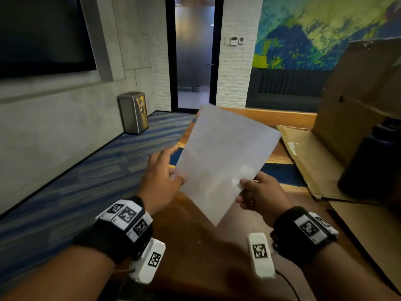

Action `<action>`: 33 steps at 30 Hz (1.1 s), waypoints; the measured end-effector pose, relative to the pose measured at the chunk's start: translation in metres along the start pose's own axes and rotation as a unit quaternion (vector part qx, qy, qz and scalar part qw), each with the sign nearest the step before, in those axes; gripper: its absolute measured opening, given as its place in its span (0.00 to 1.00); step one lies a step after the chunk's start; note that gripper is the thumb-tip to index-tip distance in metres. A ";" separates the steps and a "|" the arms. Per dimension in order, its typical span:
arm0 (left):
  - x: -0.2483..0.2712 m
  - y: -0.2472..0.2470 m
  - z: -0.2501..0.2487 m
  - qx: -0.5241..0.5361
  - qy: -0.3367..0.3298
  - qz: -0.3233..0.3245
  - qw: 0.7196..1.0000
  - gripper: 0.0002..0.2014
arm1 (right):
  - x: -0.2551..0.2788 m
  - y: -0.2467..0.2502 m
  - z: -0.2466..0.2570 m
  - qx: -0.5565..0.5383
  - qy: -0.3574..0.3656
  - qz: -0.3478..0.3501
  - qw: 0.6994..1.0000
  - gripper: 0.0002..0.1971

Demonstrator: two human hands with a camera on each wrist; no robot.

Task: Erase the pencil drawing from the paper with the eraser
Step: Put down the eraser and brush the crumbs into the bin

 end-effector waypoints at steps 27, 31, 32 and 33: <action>-0.070 -0.062 0.045 -0.486 0.021 0.349 0.801 0.25 | -0.065 0.055 -0.022 0.714 -0.011 0.226 0.662 0.07; -0.068 -0.050 0.063 -0.472 0.059 0.328 0.816 0.27 | -0.125 0.031 -0.018 0.720 0.066 0.171 0.670 0.09; -0.066 -0.045 0.070 -0.472 0.077 0.328 0.814 0.28 | -0.135 0.028 -0.021 0.724 0.075 0.164 0.665 0.10; -0.063 -0.040 0.076 -0.474 0.097 0.330 0.811 0.29 | -0.142 0.026 -0.025 0.734 0.075 0.163 0.656 0.09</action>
Point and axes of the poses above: each hand's wrist, its own x-axis away from the middle knuckle, its own y-axis out of the back of the hand, z = x × y, the point moved 2 cm from there along -x, towards the middle knuckle, and after that the axes turned 5 degrees about z, right-handed, at the moved point
